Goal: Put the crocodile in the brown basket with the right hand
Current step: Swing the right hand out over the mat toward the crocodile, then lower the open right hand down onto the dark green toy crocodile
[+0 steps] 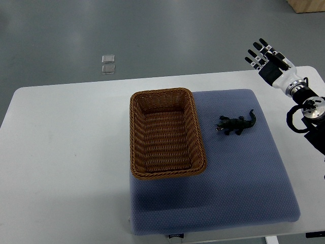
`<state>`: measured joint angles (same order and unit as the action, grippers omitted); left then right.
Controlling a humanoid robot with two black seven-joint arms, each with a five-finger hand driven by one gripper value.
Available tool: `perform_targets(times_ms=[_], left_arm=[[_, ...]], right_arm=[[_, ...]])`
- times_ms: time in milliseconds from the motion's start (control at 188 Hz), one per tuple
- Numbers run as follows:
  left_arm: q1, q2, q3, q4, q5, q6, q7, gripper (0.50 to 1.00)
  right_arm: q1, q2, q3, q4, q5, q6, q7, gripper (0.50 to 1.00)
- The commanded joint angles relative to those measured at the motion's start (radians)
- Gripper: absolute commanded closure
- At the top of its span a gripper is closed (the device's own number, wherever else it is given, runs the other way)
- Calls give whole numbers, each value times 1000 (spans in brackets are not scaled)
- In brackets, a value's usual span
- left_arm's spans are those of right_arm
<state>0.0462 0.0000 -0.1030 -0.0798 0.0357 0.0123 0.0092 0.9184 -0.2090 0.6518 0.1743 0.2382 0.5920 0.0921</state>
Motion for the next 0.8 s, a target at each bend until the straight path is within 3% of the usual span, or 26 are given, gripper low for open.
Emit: perform_targets(times_ms=[0, 159, 356, 409, 420, 547, 686, 797], left_arm=[[-2, 0, 0, 0, 0, -5, 1, 500], [0, 0, 2, -5, 0, -6, 0, 500], [0, 0, 0, -29, 0, -6, 0, 500], [0, 0, 0, -29, 0, -6, 0, 500], [0, 0, 2, -31, 0, -6, 0, 500], [0, 0, 3, -31, 0, -8, 0, 500], [0, 0, 6, -31, 0, -8, 0, 500], [0, 0, 6, -31, 0, -8, 0, 500]], right_arm=[[8, -32, -37, 56, -109, 19, -2, 534], [59, -101, -63, 146, -384, 19, -2, 534], [125, -253, -66, 392, -864, 19, -2, 534], [125, -253, -66, 392, -864, 19, -2, 534], [138, -296, -66, 488, -1034, 19, -2, 534], [138, -360, -70, 679, -1310, 19, -9, 534], [132, -420, -170, 875, -1562, 19, -57, 534], [122, -423, -219, 916, -1600, 11, -133, 534]])
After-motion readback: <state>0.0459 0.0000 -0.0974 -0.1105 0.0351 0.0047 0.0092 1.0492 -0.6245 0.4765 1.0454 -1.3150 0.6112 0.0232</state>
